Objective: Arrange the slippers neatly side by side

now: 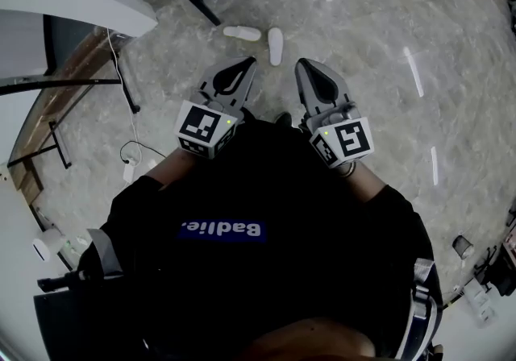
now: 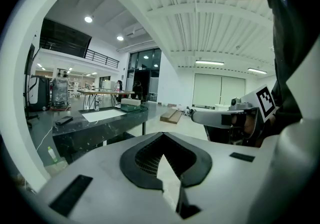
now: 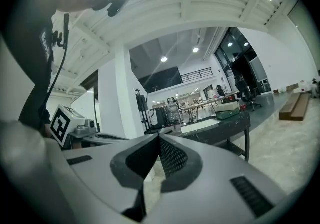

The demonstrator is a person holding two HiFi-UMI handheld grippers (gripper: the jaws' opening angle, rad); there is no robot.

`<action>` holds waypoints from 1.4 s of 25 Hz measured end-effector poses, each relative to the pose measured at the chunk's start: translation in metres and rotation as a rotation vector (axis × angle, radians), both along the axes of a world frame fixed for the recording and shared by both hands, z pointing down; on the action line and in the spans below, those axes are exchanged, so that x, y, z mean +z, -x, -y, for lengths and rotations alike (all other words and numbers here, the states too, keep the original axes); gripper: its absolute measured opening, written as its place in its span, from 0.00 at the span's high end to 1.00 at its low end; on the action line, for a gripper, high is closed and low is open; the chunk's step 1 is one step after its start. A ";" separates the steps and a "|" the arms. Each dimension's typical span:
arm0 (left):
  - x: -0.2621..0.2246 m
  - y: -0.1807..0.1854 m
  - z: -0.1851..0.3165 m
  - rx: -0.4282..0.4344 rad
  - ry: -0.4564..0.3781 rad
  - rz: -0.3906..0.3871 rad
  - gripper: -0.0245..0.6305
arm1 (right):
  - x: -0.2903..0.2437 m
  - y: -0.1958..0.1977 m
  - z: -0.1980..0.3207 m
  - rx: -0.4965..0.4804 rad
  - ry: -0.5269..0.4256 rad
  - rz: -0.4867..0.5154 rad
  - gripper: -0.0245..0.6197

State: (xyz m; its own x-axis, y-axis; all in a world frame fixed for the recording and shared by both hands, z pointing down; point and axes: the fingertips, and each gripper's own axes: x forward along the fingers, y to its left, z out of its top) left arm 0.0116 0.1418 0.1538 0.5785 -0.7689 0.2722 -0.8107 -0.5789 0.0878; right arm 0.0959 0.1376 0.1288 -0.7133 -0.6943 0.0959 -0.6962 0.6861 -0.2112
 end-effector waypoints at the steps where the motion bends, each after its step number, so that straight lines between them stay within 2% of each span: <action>1: 0.003 0.001 -0.002 -0.012 -0.001 -0.005 0.96 | 0.001 -0.002 -0.002 -0.001 -0.001 -0.002 0.96; 6: 0.021 0.012 0.006 -0.040 0.017 0.047 0.96 | -0.002 -0.010 -0.001 0.012 -0.001 -0.019 0.96; 12: 0.055 0.033 0.049 0.002 0.053 0.095 0.96 | 0.014 0.005 0.023 0.053 0.050 -0.055 0.96; 16: 0.101 0.059 0.095 0.079 0.091 0.180 0.96 | 0.043 0.037 0.053 0.121 0.103 -0.079 0.96; 20: 0.170 0.090 0.144 0.169 0.161 0.269 0.96 | 0.073 0.068 0.088 0.226 0.162 -0.078 0.96; 21: 0.190 0.098 0.157 0.192 0.183 0.286 0.91 | 0.080 0.075 0.099 0.251 0.172 -0.075 0.96; 24: 0.236 0.115 0.195 0.280 0.234 0.338 0.86 | 0.095 0.095 0.130 0.323 0.204 -0.067 0.96; 29: 0.299 0.135 0.237 0.438 0.248 0.446 0.85 | 0.119 0.120 0.164 0.402 0.241 -0.088 0.96; 35: 0.377 0.150 0.270 0.498 0.296 0.529 0.82 | 0.151 0.126 0.187 0.464 0.278 -0.079 0.96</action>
State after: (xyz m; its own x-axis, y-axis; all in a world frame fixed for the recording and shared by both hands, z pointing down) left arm -0.1379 -0.1277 0.5307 0.5722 -0.3057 0.7610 -0.4390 -0.8980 -0.0306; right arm -0.0299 -0.0498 0.2803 -0.3209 -0.8754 0.3616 -0.9338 0.2286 -0.2753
